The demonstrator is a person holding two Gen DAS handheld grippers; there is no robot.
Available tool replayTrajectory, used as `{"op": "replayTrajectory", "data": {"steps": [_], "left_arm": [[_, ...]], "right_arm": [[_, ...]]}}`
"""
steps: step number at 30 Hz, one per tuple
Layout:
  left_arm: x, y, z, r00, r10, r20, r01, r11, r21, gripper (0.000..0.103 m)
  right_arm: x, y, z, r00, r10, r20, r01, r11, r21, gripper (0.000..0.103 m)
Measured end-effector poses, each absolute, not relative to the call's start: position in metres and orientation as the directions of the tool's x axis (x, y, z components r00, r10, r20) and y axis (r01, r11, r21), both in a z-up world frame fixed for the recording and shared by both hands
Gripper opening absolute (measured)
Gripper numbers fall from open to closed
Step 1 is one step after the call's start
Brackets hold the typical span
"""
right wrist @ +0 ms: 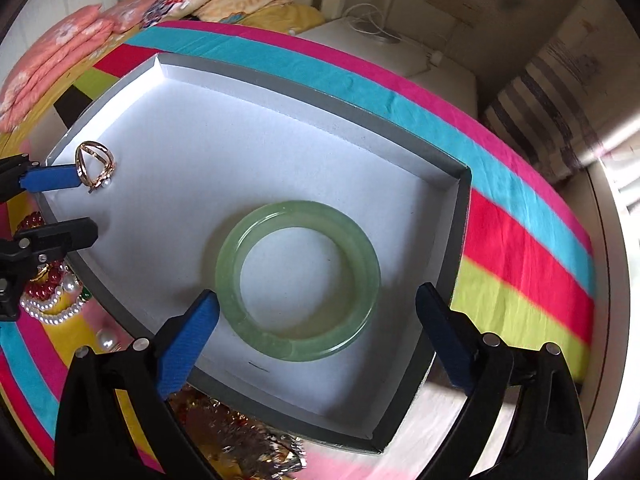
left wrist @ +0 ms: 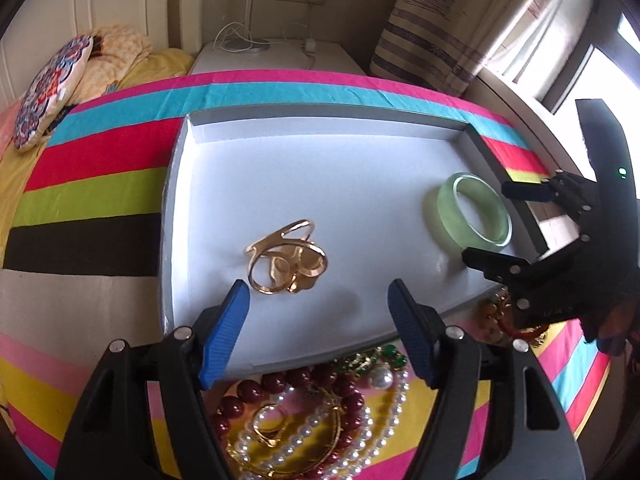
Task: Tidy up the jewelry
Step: 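Lower the jade bangle into the tray with the right gripper while the left places the gold ring there, then open both grippers and move them back over the jewelry pile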
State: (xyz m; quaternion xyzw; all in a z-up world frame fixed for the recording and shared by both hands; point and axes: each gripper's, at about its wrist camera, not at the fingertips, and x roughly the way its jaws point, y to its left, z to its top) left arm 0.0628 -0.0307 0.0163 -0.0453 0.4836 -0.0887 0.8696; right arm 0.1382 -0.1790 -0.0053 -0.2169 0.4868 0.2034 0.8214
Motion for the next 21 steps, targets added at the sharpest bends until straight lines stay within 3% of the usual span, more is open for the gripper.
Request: {"op": "replayTrajectory", "data": {"steps": [9, 21], "left_arm": [[0.006, -0.021, 0.01, 0.529, -0.165, -0.832, 0.181, 0.98, -0.079, 0.076], [-0.082, -0.012, 0.008, 0.572, -0.171, -0.802, 0.135, 0.984, -0.114, 0.092]], "right_arm": [[0.038, -0.181, -0.01, 0.522, 0.132, -0.843, -0.421, 0.899, -0.12, 0.098], [-0.036, -0.174, -0.009, 0.6, 0.224, -0.768, -0.475, 0.872, -0.117, 0.097]]}}
